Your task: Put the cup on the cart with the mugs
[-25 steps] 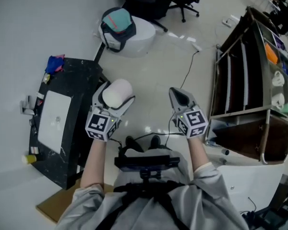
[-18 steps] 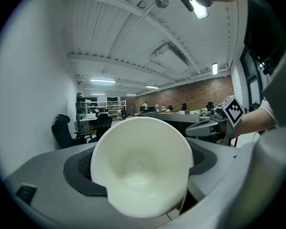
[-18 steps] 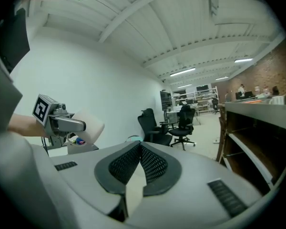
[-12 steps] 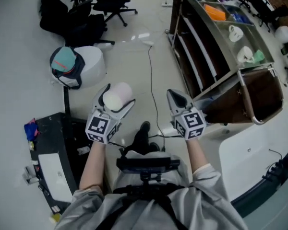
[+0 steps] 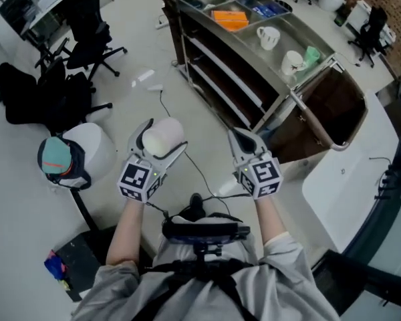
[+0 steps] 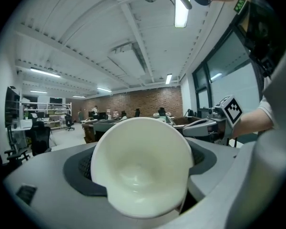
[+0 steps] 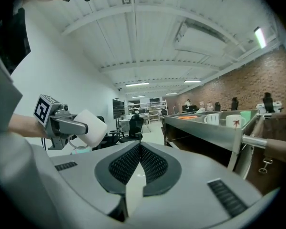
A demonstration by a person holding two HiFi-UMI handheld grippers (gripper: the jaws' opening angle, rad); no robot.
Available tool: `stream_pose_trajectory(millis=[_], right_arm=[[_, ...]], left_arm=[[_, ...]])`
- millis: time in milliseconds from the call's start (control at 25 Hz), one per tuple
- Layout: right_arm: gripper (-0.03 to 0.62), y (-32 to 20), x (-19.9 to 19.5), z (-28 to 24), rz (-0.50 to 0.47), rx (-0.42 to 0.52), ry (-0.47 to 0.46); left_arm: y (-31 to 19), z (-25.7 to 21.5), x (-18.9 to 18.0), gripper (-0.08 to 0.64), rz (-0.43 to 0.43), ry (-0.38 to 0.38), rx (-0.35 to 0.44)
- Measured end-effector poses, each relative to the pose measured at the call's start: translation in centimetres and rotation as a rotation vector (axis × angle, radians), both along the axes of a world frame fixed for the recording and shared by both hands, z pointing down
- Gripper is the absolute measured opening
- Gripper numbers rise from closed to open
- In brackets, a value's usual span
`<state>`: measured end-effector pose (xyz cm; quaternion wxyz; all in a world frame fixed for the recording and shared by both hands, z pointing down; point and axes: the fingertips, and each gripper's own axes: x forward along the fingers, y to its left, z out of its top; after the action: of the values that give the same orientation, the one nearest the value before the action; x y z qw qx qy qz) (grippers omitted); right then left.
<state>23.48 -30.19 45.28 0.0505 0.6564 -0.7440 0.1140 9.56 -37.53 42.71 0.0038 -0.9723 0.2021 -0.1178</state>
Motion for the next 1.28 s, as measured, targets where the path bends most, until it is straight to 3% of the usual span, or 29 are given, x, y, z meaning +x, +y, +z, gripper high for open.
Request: stream_pose_trajectory(millis=[280,600,840,1080,1280], right_arm=[[0.009,-1.3,3.8,-2.6,0.152,0.042,0.028],[0.009,-1.3,8.7,-5.5,0.235,0.055,0.083],[0.009,-2.7,13.6,-6.8,0.243,0.054,0.114],[0.009,-4.8,20.7,-9.8,0.260,0.058,0.150],[0.009,-6.4,27.3,-12.7,0.286,0.138,0.185]], left_arm=[[-2.9,-1.8,7.0,0.476,0.202,0.014,0.021],[-2.7,-3.2,14.7,0.476,0.362,0.006,0.013],[-4.1,-4.5,21.2,0.476,0.407,0.009,0.002],[-5.8,-7.4,29.9,0.475,0.462,0.003,0.049],[-7.4,-10.5,37.5,0.475,0.503,0.000,0.092]])
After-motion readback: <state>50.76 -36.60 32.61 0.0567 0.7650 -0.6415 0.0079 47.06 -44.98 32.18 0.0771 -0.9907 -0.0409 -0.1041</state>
